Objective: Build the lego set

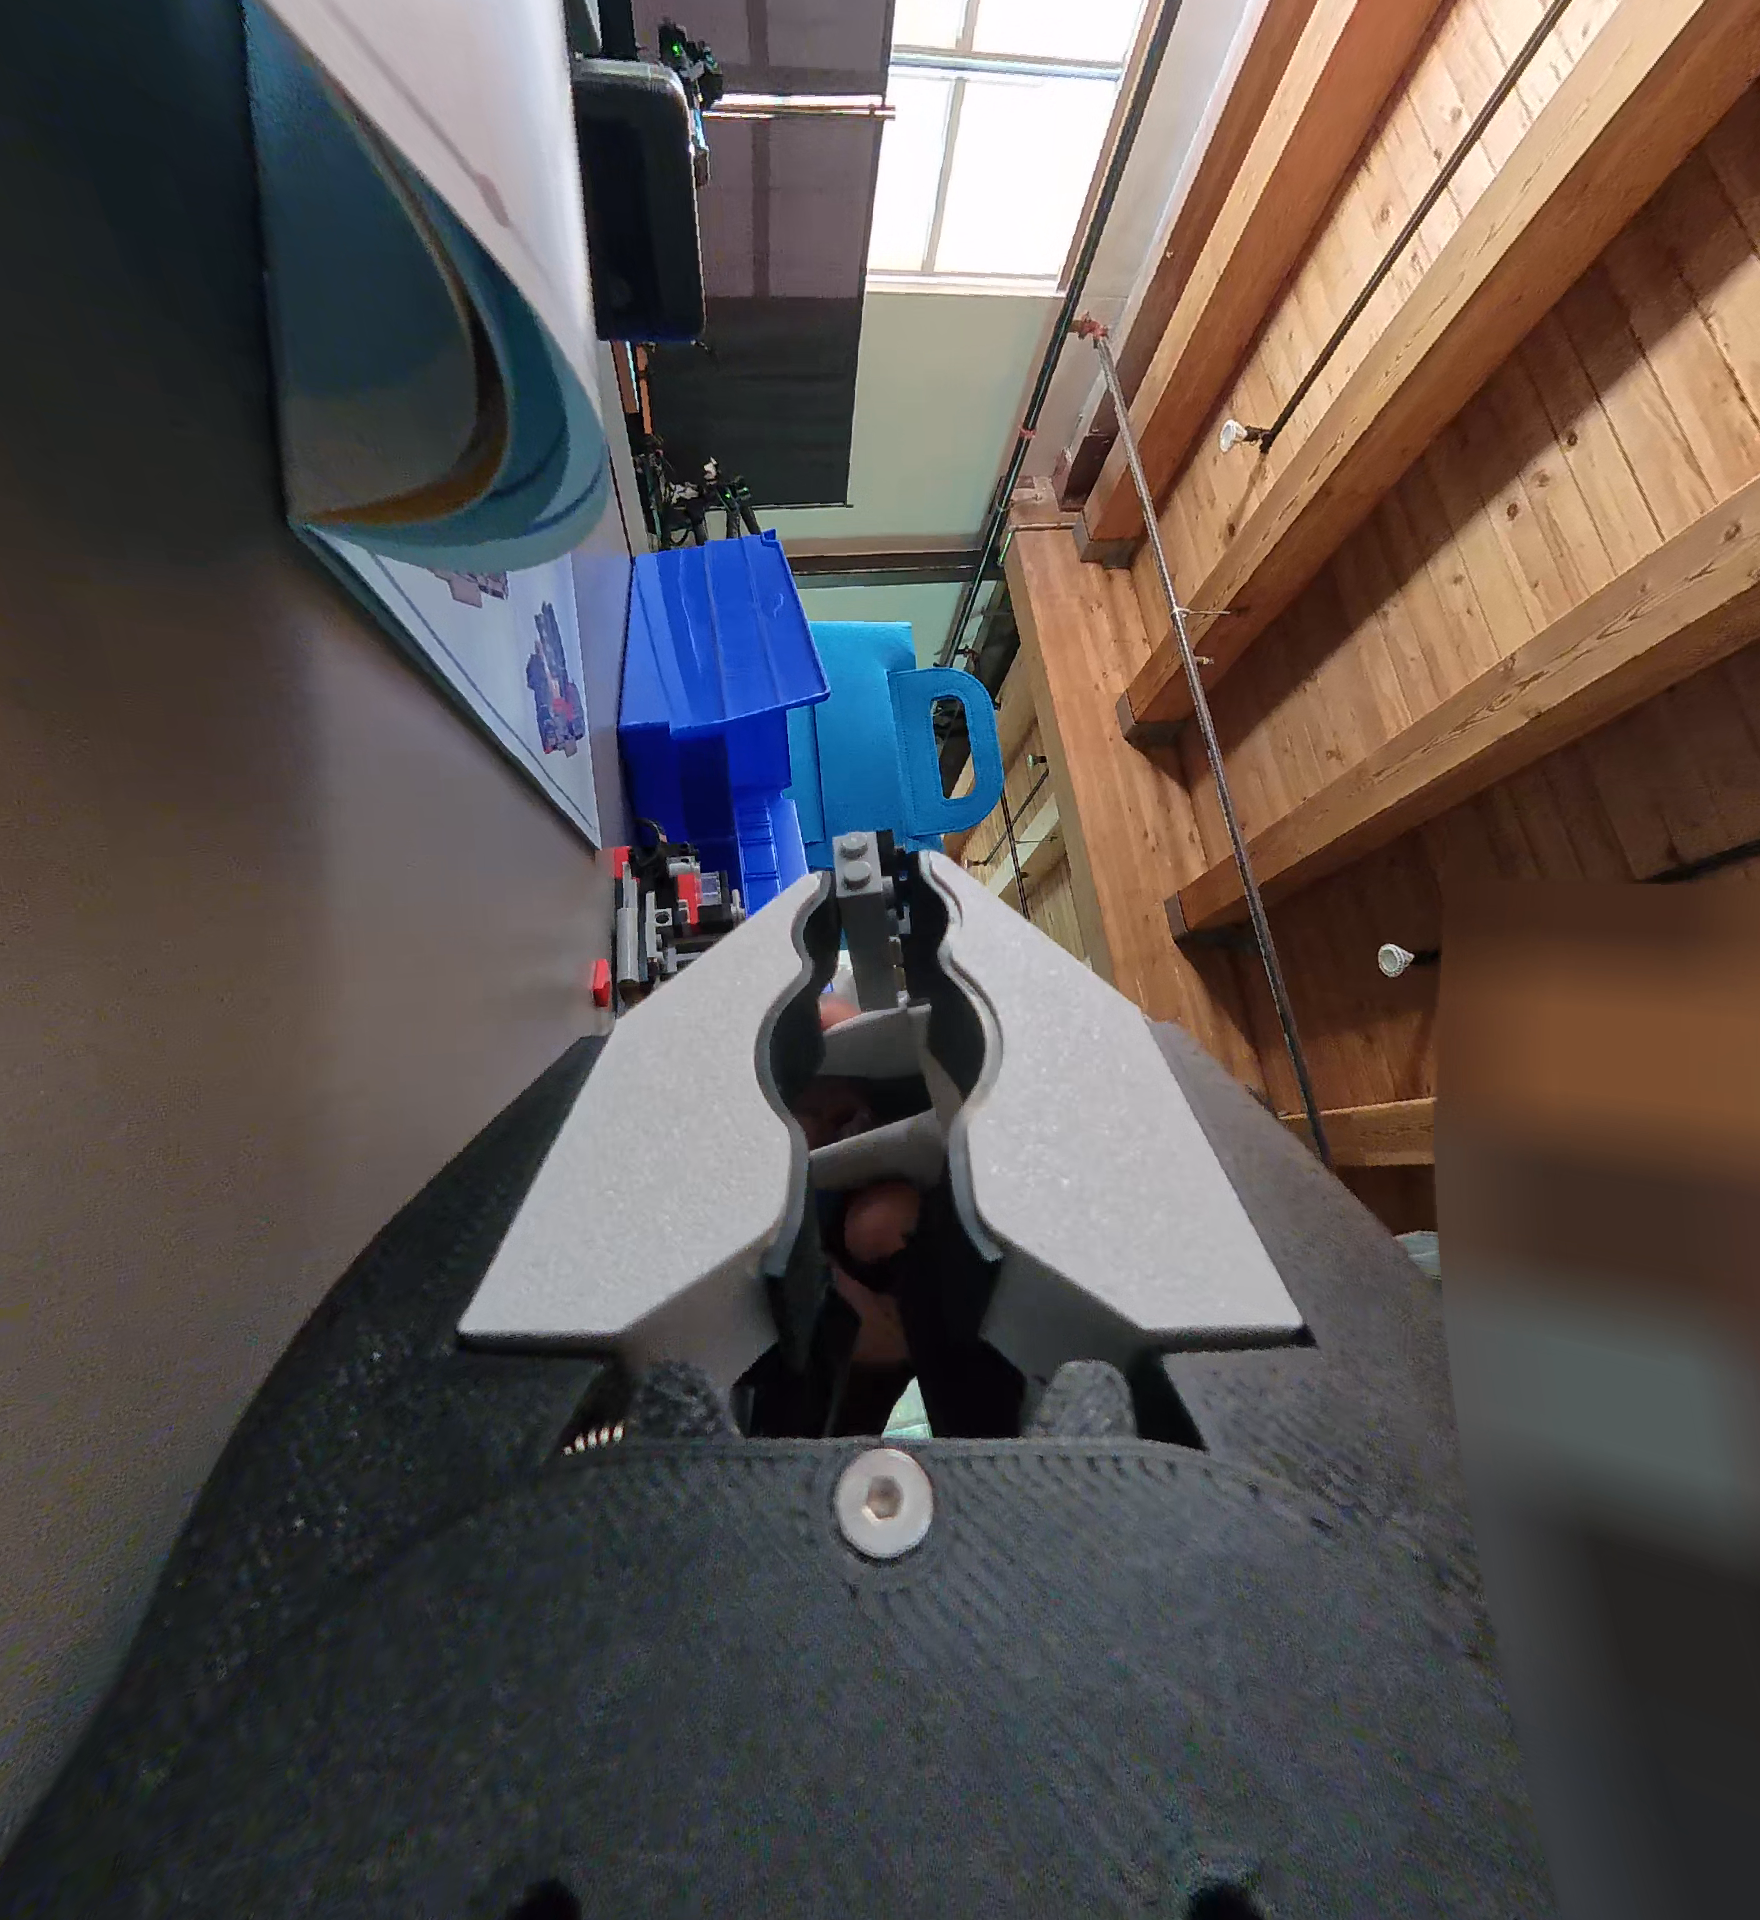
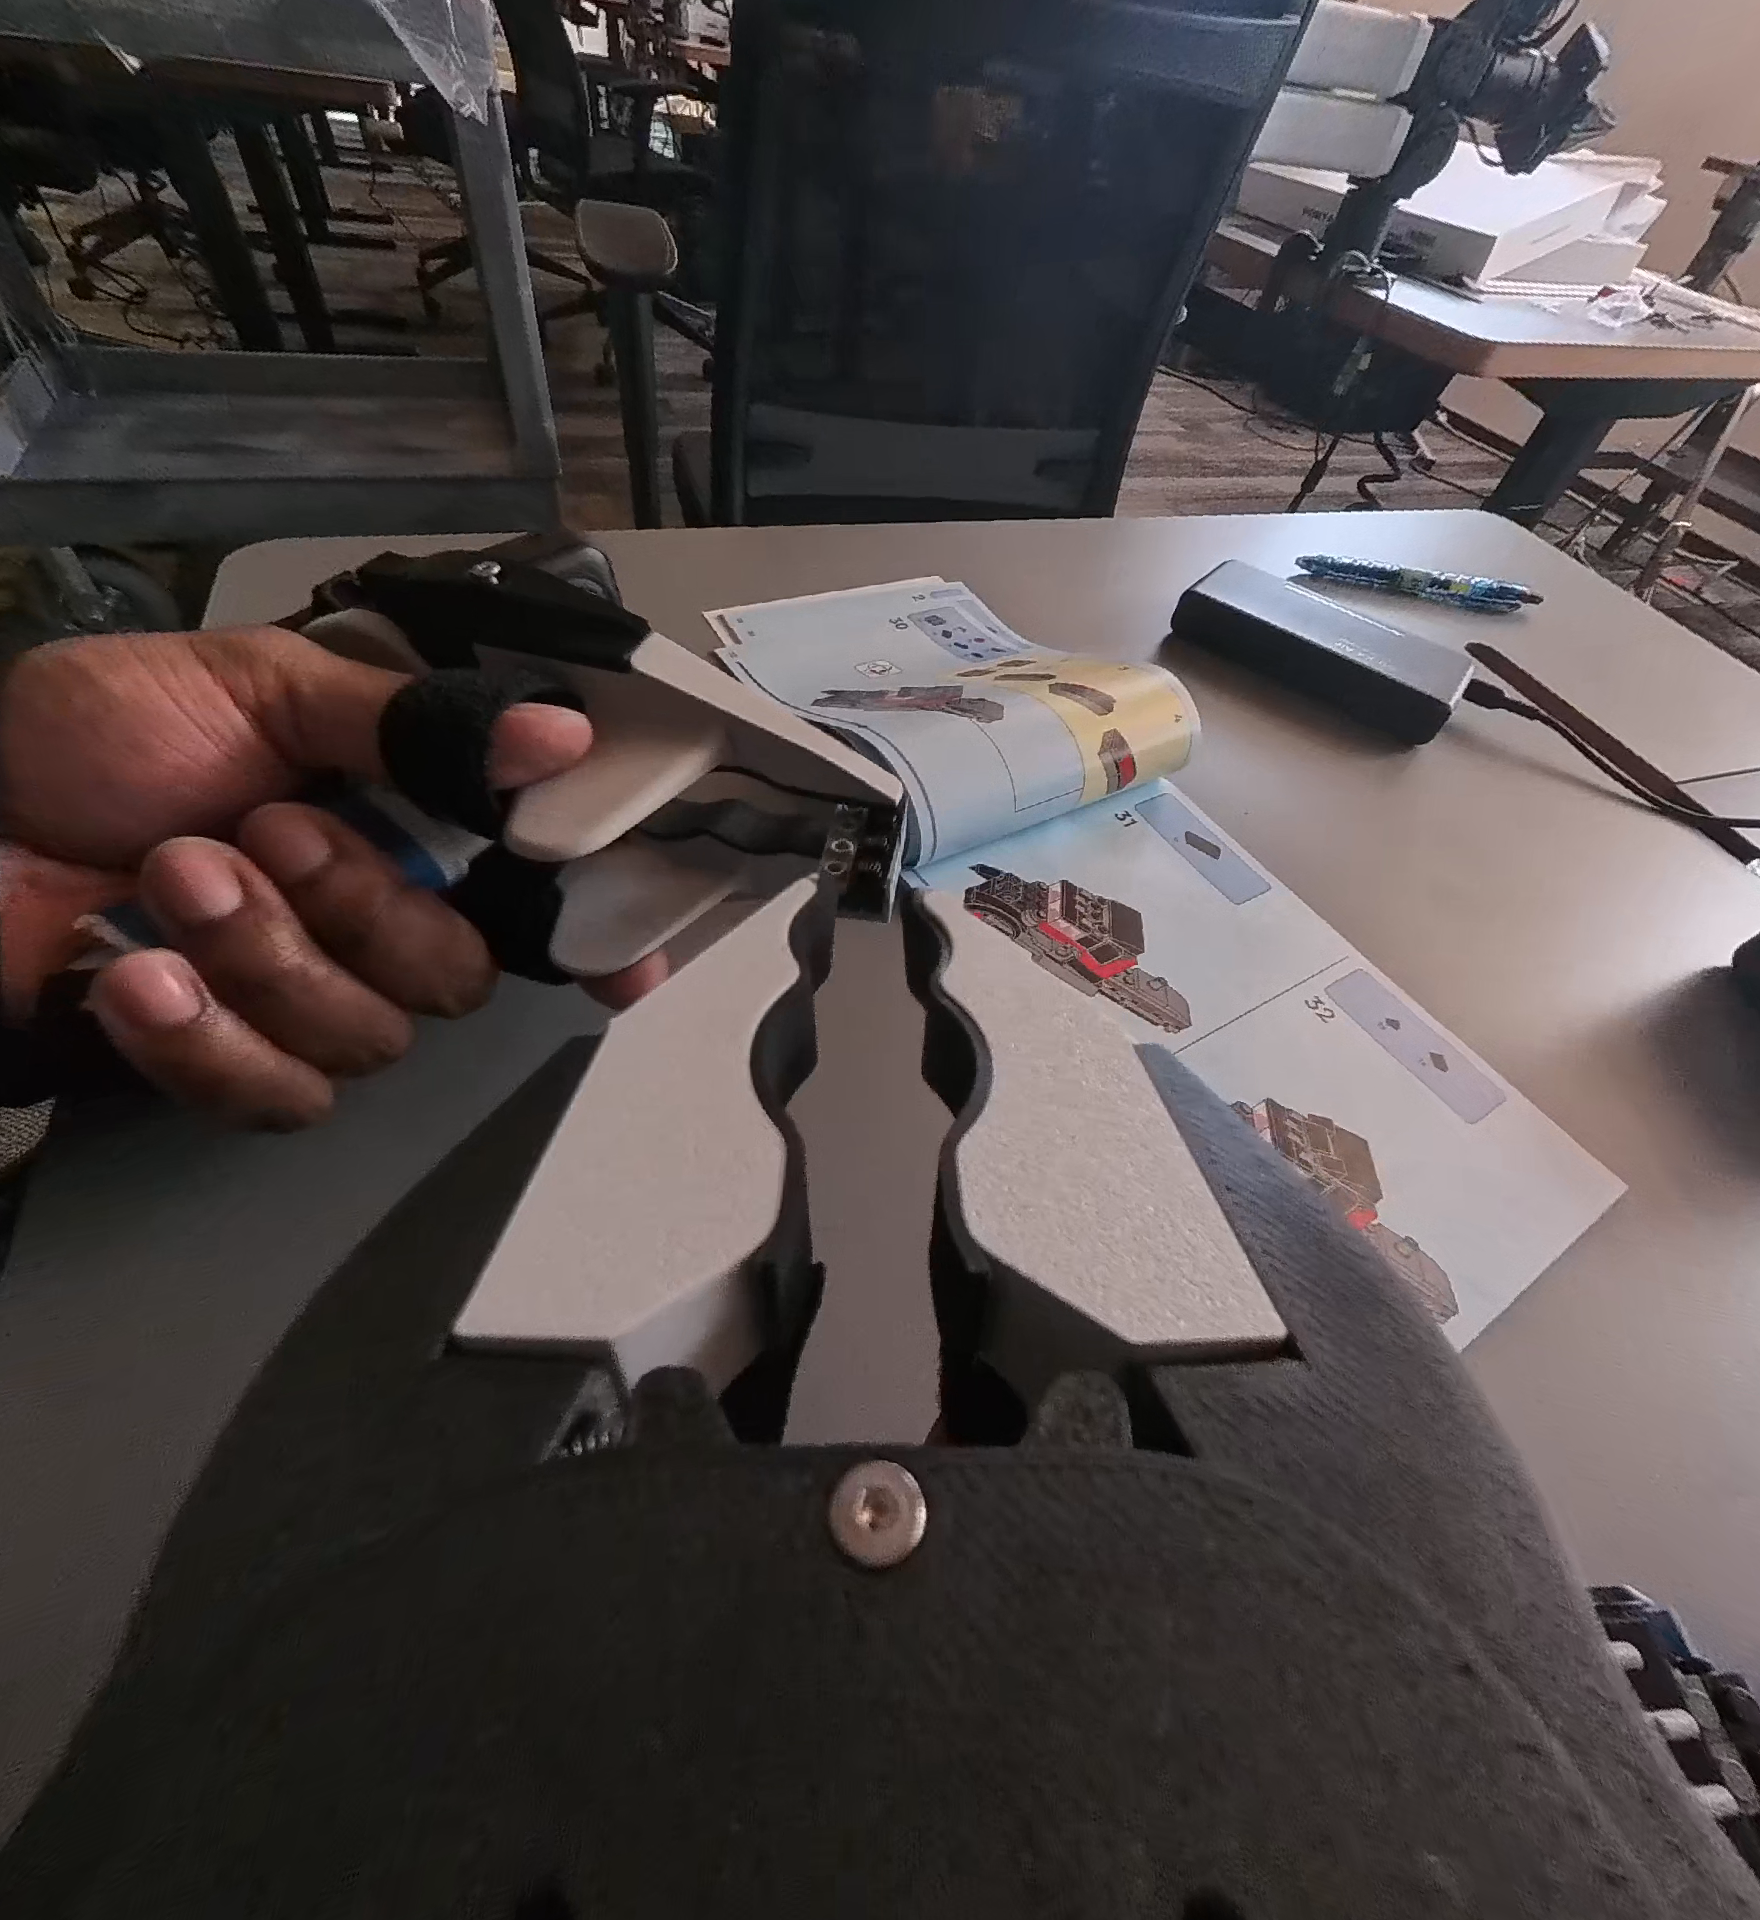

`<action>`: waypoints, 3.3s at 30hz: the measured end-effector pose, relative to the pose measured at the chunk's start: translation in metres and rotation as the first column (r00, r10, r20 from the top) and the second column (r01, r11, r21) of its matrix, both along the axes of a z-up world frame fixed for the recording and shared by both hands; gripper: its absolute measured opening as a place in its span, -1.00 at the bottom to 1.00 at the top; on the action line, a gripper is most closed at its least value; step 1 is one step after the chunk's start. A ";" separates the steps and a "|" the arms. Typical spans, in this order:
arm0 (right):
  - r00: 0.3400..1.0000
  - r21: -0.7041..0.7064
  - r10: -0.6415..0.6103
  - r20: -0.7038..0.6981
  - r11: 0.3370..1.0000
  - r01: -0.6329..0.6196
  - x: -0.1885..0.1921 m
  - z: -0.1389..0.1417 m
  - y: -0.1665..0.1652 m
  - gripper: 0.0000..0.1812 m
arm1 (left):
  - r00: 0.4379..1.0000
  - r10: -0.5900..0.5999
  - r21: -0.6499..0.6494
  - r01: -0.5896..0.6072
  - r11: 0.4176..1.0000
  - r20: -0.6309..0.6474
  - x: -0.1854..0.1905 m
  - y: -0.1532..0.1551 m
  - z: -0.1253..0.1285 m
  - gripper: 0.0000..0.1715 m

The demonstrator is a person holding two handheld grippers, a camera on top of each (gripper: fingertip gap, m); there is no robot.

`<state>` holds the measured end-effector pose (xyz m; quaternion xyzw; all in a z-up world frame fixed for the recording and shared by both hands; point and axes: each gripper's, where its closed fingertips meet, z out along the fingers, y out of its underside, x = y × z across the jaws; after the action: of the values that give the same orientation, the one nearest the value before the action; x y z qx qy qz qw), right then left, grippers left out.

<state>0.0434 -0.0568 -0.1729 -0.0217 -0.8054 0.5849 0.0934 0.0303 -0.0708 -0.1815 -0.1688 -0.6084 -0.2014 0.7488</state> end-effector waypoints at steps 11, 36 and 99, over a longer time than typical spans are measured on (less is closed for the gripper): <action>1.000 -0.003 -0.002 0.020 1.000 0.002 -0.002 -0.001 0.000 -0.93 | 1.000 -0.024 -0.011 0.024 1.000 -0.003 0.001 0.006 0.000 -0.84; 0.962 0.433 -0.269 0.051 0.874 0.222 -0.039 -0.078 0.005 -0.75 | 0.997 0.073 -0.155 -0.077 0.985 -0.031 0.007 -0.046 -0.001 -0.84; 0.993 0.417 -0.110 0.045 0.905 0.081 0.026 -0.077 0.022 -1.00 | 0.999 0.019 -0.124 -0.022 0.992 -0.033 0.013 -0.040 -0.001 -0.84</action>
<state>0.0694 -0.0350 -0.2503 -0.0605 -0.9117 0.3945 0.0972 0.0434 -0.1108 -0.1827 -0.2121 -0.6095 -0.1527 0.7484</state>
